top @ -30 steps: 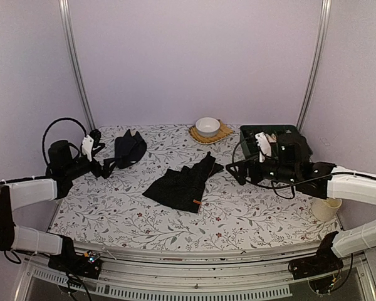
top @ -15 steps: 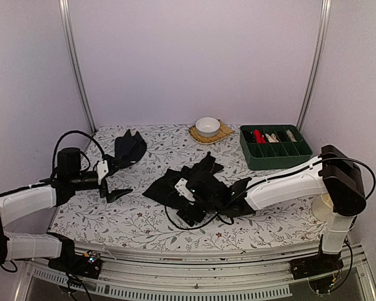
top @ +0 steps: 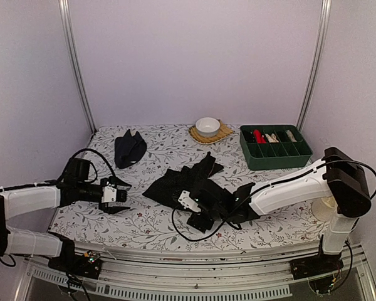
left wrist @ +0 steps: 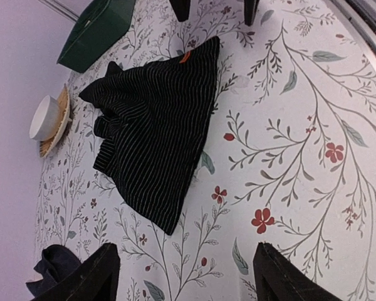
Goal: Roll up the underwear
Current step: Pick up the underwear from the center of the board.
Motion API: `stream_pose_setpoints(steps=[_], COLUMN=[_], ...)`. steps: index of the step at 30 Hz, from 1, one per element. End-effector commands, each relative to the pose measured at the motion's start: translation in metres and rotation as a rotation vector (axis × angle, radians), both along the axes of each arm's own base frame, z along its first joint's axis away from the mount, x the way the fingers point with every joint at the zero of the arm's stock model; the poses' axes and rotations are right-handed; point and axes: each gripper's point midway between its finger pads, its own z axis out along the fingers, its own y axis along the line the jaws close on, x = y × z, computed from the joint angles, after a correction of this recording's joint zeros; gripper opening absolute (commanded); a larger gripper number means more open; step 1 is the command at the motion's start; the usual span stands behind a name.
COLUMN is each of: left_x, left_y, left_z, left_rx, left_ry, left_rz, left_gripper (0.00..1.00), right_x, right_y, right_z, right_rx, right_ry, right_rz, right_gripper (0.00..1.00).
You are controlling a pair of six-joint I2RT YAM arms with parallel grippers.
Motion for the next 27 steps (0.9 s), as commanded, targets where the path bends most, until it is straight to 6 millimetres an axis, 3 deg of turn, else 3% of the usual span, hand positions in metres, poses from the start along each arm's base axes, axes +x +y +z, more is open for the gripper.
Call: stream_pose_setpoints(steps=[1,15,27], left_x=[0.01,0.037,0.057], left_y=[0.0,-0.018,-0.028], left_z=[-0.021,-0.037,-0.063], left_rx=[0.128,0.199,0.266], left_ry=[-0.019,-0.021,0.0], left_rz=[-0.019,-0.001,0.025], left_gripper=[0.73,0.49,0.4], right_x=[0.001,0.004,0.013], right_y=[-0.008,-0.013,-0.011], right_z=[0.01,-0.013,-0.029], right_rx=[-0.016,-0.087,-0.133], right_ry=[-0.042,-0.048,-0.065], right_rz=[0.023,0.02,-0.005], right_gripper=[0.77,0.62,0.62])
